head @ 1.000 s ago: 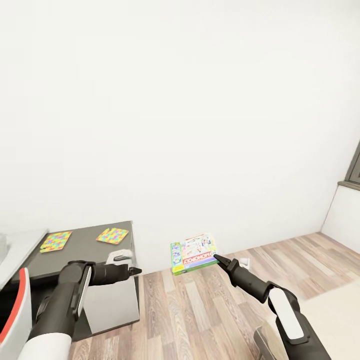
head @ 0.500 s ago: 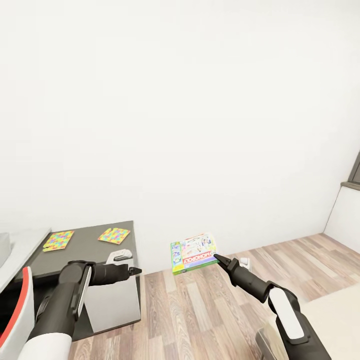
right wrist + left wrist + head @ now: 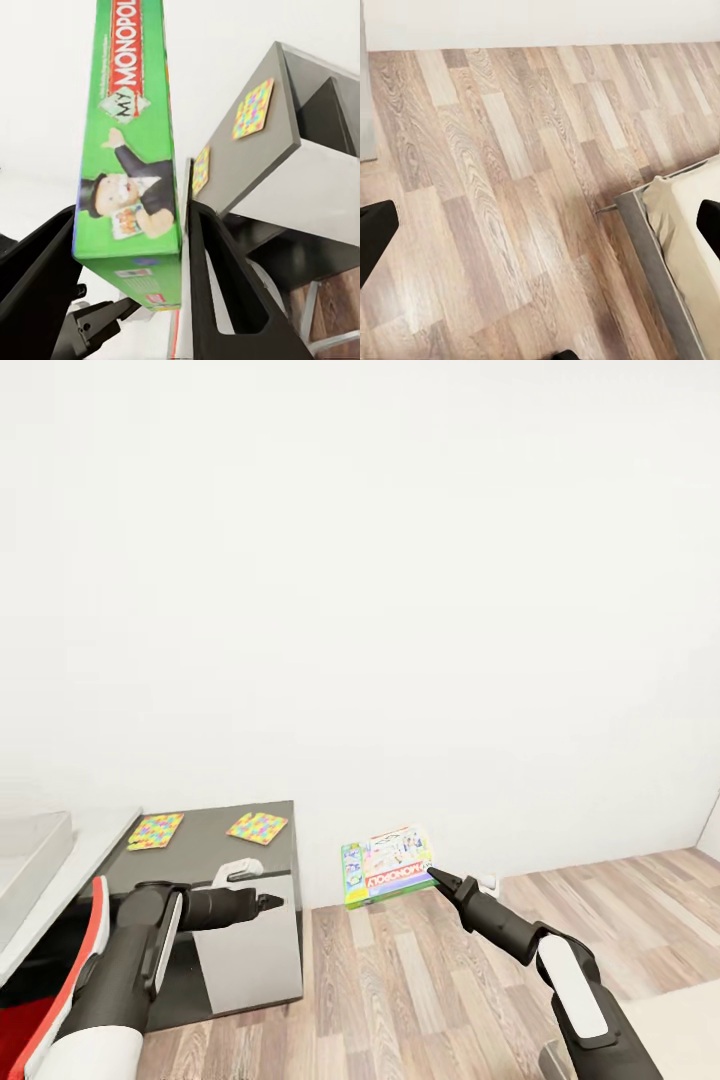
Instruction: Put all the toys in the child's room - the three board games (two on the bed and one on the table), the two jigsaw puzzles on the table, and the tennis ball on the table - inside the toy box on the table in the child's room.
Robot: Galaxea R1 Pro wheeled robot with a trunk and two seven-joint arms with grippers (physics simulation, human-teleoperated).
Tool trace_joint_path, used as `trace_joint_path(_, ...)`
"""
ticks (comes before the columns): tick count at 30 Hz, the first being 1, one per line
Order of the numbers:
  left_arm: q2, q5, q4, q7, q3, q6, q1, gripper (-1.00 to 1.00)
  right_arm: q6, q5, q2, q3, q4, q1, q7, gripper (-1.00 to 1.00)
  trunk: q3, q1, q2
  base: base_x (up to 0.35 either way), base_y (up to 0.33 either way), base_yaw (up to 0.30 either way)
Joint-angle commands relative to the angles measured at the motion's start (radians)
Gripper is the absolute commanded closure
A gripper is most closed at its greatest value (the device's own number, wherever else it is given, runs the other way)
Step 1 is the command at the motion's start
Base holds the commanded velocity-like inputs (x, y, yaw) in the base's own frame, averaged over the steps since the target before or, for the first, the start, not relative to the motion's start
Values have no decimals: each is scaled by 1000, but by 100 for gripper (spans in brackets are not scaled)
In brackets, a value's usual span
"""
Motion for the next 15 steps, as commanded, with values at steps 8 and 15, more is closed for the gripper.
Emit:
trace_joint_path(8,-1,-12,0,-9,3,3,-1,-100,6,-2,0,-2,0,0,3,100,7,0,-1,0,-1,245)
trace_joint_path(15,-1,-11,0,-10,3,3,-1,-100,7,-2,-1,-2,0,0,4,100,11,0,-1,0,-32,193)
